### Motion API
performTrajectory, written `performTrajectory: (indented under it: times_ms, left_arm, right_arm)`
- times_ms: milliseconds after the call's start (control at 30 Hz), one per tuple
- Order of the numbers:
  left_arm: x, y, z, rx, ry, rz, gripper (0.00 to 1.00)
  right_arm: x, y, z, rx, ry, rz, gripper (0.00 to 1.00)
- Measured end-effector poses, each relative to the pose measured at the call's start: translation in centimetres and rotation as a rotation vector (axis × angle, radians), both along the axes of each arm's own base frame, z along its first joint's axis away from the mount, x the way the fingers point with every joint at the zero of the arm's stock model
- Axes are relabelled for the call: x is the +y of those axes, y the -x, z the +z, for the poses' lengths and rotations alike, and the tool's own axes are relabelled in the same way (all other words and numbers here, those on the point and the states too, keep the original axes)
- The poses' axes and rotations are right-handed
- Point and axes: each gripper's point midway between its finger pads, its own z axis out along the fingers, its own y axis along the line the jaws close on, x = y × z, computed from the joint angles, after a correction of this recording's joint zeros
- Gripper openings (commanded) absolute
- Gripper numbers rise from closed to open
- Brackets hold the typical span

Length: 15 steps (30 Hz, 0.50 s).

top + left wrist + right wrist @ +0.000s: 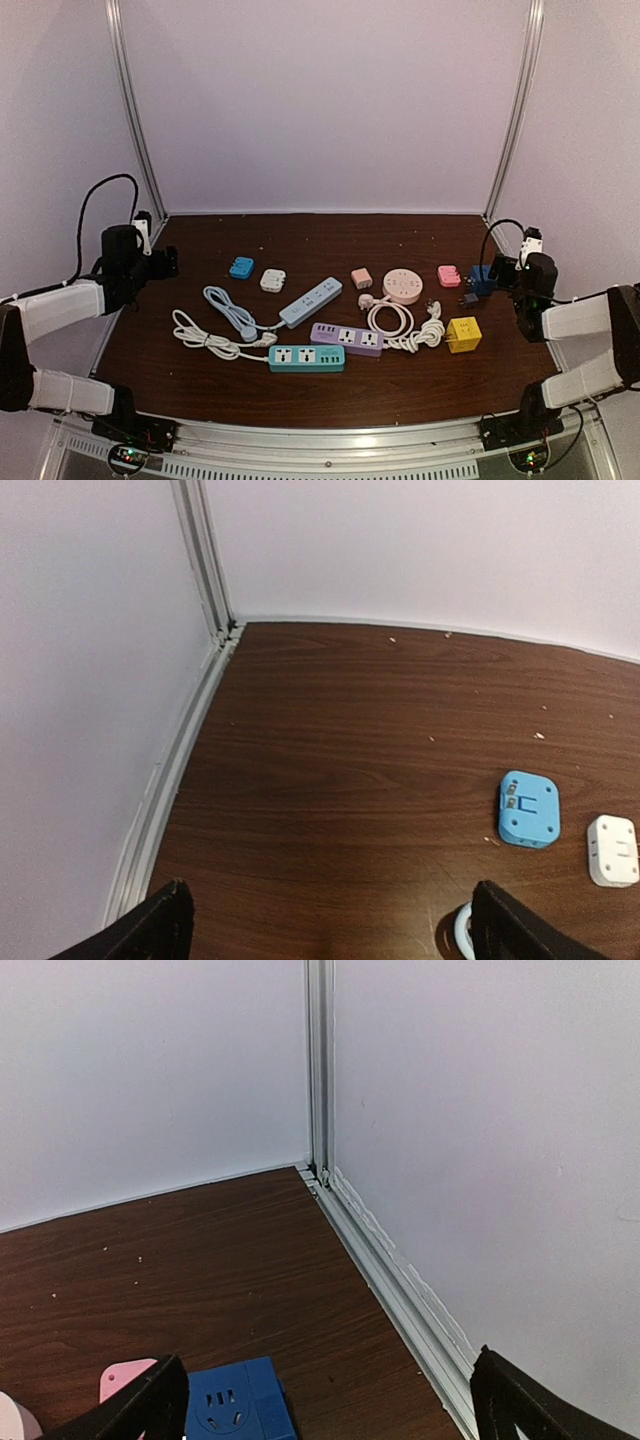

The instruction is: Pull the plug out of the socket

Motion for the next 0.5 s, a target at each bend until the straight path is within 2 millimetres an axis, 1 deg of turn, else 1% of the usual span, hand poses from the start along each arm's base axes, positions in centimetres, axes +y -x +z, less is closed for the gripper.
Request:
performTrajectory:
  times_ms: [100,167,267,333,433,500]
  left_arm:
    - [1.4,0.5,-0.4,-0.056,-0.040,0.063,0.98]
    - [2.6,1.3,-1.2,-0.095,-0.073,0.121,0.98]
    - [3.7,2.5,-2.3,-0.133,-0.119,0.162,0.98]
    - [4.1,3.2,-2.5,-0.178,-0.149,0.171,0.98]
    - [4.5,3.8,-2.7,-0.247,-0.166,0.190,0.98]
    - [4.5,3.5,-3.1,-0.262,-0.177,0.186,0.98]
  right_arm:
    - [0.3,-0.3,-1.7,0.014,0.024,0.029,1.00]
    - [0.7,-0.3,-2.6,0.026,0.038,0.060,1.00]
    - [1.3,-0.1,-2.2,-0.018,0.064,0.100,1.00]
    - [1.7,-0.1,-2.1,-0.049,0.081,0.122,1.00]
    - [2.1,-0.5,-2.8,-0.057,0.101,0.145,1.00]
    - [2.2,-0.6,-3.6,-0.036,0.106,0.154,1.00]
